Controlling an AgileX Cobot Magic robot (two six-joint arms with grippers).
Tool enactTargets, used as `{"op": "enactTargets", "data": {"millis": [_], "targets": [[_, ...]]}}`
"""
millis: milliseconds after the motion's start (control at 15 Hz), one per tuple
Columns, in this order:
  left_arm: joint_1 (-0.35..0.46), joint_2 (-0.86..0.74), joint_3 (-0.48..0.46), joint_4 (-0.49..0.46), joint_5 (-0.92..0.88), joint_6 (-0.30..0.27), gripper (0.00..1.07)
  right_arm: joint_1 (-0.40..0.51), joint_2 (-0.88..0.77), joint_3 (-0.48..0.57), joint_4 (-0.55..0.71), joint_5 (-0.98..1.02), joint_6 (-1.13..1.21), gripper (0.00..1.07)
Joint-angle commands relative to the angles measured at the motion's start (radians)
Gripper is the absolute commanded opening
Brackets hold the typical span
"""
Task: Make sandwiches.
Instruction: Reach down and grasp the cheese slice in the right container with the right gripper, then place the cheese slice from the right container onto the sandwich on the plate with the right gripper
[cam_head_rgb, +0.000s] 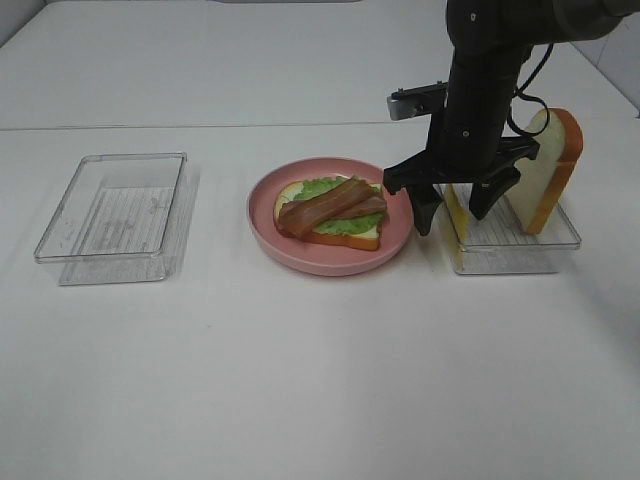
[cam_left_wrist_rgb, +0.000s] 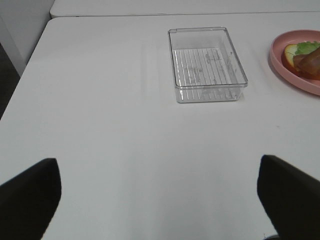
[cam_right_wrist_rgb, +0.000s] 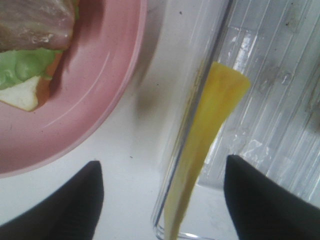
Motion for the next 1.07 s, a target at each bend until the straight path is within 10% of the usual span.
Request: {"op": "enactTargets", "data": {"millis": [67, 533, 1067], "targets": [[0.003, -0.015, 0.003, 0.0, -0.009, 0.0, 1.02, -0.006, 0.005, 0.008, 0.004, -0.005, -0.004, 0.51], [0.003, -0.015, 0.003, 0.0, -0.009, 0.0, 1.02, -0.006, 0.005, 0.008, -0.034, -0.006, 0.037, 0.0], [0.003, -0.015, 0.003, 0.0, -0.009, 0.0, 1.02, -0.006, -0.041, 0.003, -0.037, 0.014, 0.03, 0.0]]}}
